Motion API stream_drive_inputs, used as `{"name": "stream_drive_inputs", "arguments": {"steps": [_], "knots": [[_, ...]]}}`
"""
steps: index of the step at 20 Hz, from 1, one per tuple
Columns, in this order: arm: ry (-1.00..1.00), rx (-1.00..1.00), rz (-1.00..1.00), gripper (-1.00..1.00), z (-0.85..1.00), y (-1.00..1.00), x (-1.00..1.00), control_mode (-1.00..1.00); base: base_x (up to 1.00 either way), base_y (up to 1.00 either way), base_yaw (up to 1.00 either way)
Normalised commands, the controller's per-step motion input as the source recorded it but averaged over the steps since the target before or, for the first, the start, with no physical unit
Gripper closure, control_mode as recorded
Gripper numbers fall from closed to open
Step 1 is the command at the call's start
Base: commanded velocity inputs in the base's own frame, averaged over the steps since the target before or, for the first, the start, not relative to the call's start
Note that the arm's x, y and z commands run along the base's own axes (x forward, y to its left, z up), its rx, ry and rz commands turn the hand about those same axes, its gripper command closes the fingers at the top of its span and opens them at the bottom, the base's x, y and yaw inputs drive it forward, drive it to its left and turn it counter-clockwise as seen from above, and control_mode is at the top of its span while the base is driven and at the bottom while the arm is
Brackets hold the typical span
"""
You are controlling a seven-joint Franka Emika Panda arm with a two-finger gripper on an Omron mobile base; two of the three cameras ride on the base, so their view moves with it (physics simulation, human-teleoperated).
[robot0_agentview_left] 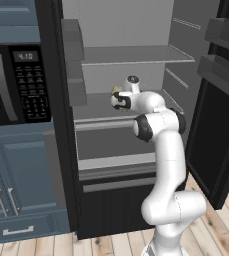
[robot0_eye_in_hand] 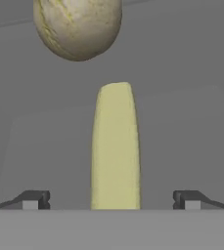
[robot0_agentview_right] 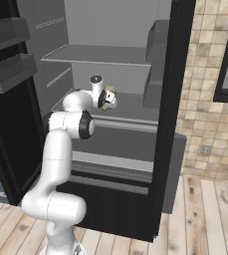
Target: Retrieve the butter from the fridge and place it on a plate on the dining table. Then retrieve the butter knife by the fridge and place it near the plate.
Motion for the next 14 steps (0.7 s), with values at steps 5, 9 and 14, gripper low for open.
{"name": "stream_drive_inputs", "arguments": {"steps": [5,9,14], "knots": [[0.00,0.00,-0.01,-1.00,-0.16,0.00,0.38,-1.00,0.00,0.00,0.00],[0.00,0.00,0.00,-1.00,-0.28,0.00,0.27,-1.00,0.00,0.00,0.00],[0.00,0.00,0.00,-1.00,-0.11,0.00,0.19,-1.00,0.00,0.00,0.00]]}}
